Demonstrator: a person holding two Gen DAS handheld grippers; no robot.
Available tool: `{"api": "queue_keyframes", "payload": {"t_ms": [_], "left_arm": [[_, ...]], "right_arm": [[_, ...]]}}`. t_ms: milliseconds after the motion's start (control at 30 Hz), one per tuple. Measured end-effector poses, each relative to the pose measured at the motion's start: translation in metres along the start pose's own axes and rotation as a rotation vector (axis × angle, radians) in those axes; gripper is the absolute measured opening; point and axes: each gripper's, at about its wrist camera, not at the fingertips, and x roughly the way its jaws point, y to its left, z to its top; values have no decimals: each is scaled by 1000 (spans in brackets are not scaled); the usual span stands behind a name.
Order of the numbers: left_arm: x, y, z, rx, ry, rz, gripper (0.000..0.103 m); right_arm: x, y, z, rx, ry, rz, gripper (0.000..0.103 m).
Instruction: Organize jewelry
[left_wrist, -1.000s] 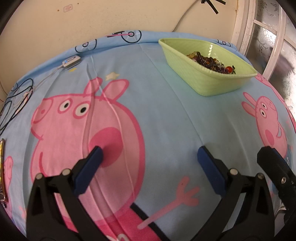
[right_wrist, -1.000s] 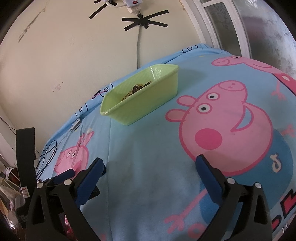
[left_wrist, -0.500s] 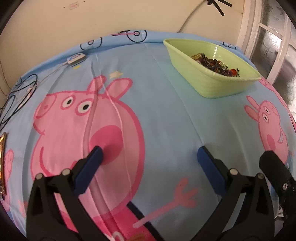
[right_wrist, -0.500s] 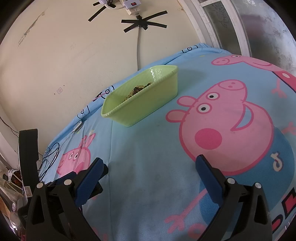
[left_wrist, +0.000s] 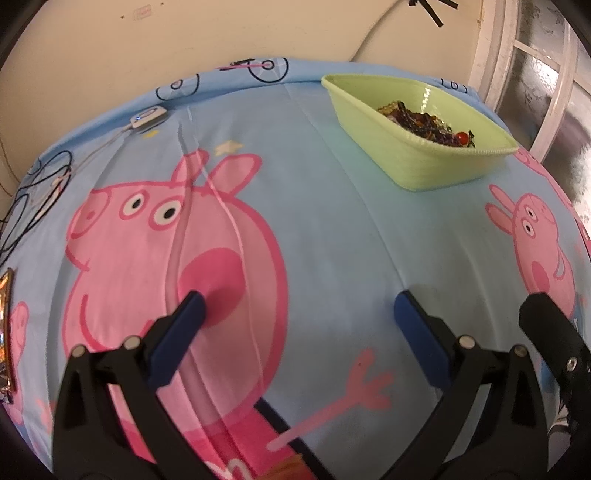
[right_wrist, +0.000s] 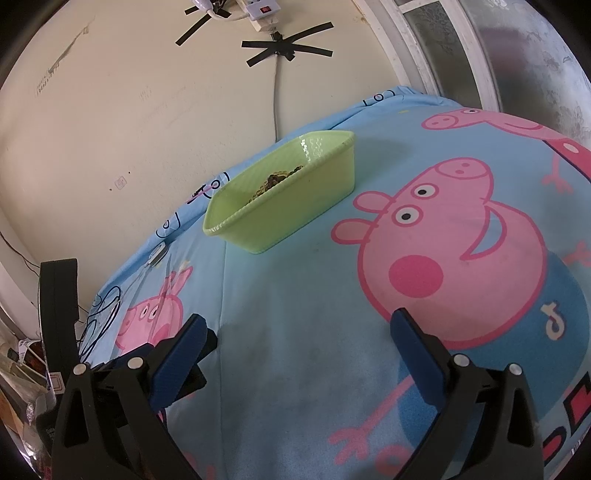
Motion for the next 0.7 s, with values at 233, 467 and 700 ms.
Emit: {"api": "queue_keyframes", "payload": {"t_ms": [233,467,700], "left_arm": [[-2,-1,-2,26,6,-14,98],[-2,-2,-2,25,5,-16,98],[-18,-17,-9,88,-79,62,98]], "right_arm": [[-1,0,-1,5,-3,4,78],[-1,0,-1,2,-2,0,78],[-2,6,-3,-19,-11,-42,78]]}}
